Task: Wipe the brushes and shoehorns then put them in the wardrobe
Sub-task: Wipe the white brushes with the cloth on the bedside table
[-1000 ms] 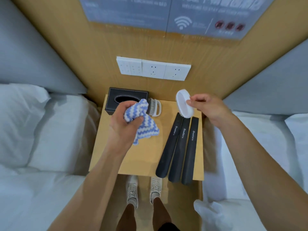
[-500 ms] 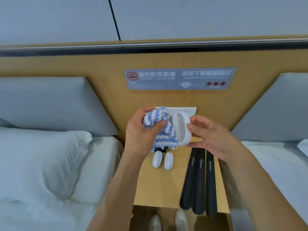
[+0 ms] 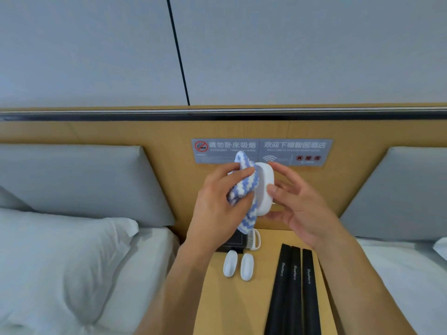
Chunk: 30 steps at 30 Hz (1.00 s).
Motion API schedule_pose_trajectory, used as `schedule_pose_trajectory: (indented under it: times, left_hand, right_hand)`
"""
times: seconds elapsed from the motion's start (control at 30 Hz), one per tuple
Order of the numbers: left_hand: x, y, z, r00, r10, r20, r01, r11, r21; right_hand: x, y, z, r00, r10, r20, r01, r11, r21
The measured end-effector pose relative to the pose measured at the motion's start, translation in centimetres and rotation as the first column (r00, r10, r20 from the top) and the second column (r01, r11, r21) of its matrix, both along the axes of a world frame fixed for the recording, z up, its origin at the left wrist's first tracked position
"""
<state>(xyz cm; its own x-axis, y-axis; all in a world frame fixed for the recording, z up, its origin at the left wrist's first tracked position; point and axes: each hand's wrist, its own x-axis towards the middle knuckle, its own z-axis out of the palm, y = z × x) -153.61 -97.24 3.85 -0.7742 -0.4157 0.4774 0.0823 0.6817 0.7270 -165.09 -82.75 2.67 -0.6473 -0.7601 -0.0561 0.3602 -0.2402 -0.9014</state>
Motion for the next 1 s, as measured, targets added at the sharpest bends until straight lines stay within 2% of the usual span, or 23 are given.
schedule_pose_trajectory:
  times: [0.23,0.43,0.63,0.83,1.0]
  left_hand:
    - [0.1,0.1,0.2,1.0,0.025,-0.004,-0.025,0.991,-0.131]
    - [-1.8,-0.1,2.0,0.983,0.17,-0.068,-0.173,0.984,-0.046]
    - [-2.8,0.4,2.5,0.982,0.083,-0.171,-0.12,0.969,-0.218]
    - [-2.6,0.2,1.5,0.998,-0.008,-0.061,-0.011,0.951,-0.308]
    - [-1.7,-0.2,0.7,0.983,-0.163,0.08,0.181,0.904,-0.386]
  right_hand:
    - [0.1,0.1,0.5,0.996,0.079,-0.035,-0.078,0.996,0.048]
    - [-0.1,-0.1,1.1,0.991,0.118,-0.056,-0.115,0.992,0.057]
    - [-0.8,0.2,1.9,0.997,0.025,-0.071,-0.022,0.999,0.044]
    - [-0.9,0.0,1.8,0.997,-0.02,-0.073,0.028,0.993,0.117]
    - [-1.6,-0.1,1.3,0.997,-0.064,-0.04,0.07,0.986,0.15]
